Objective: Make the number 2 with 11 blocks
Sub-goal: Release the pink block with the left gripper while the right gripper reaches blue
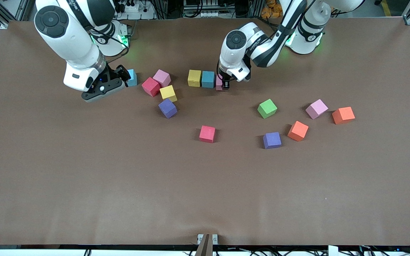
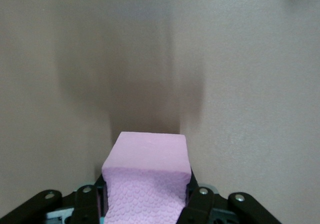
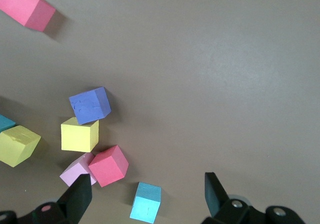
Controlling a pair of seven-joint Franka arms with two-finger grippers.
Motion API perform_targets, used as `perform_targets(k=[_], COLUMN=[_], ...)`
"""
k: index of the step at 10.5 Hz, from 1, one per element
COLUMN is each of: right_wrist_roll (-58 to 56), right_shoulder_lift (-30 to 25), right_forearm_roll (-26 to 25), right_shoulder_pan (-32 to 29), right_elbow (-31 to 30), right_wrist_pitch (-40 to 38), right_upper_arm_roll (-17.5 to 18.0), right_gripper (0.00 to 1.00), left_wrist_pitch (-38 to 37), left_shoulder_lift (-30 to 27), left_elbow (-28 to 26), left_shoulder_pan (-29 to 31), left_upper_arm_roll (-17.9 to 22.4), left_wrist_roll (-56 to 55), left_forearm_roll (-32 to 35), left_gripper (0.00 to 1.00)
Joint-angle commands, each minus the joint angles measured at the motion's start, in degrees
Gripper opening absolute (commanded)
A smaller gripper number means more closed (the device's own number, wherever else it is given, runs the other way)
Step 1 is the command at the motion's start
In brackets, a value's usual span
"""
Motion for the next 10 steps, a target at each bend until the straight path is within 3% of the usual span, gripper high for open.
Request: perform_targets(k=[1, 4, 7, 10], right_wrist_roll=[-0.9, -1.1, -1.2, -1.2], right_shoulder_lift=[-0.3, -0.1, 2.5, 3.7], right_forearm_roll=[1.1, 3.0, 3.0, 3.0], right_shoulder_pan=[0.3, 1.3, 2.8, 4.0], right_elbow=[-5.4, -12.7, -13.7, -14.9], right_wrist_pitch=[4.6, 14.4, 19.0, 22.1], right_upper_arm_roll=[0.5, 0.5, 0.6, 0.6], right_gripper=[1.0, 1.0, 1.0, 1.0], left_wrist_pitch=[1.8, 1.8, 2.2, 2.2], left_shoulder_lift=[0.6, 1.4, 1.4, 1.9], left_elbow=[-0.5, -0.5, -0.5, -0.4], left_shoulder_pan=[-1.9, -2.6, -2.5, -2.6], left_upper_arm_roll=[0.2, 0.3, 0.3, 0.4], left_wrist_roll=[-2.2, -2.5, -2.5, -2.5], left_forearm_roll=[-0.3, -0.2, -0.2, -0.2], left_gripper=[0.48, 0.48, 0.49, 0.61])
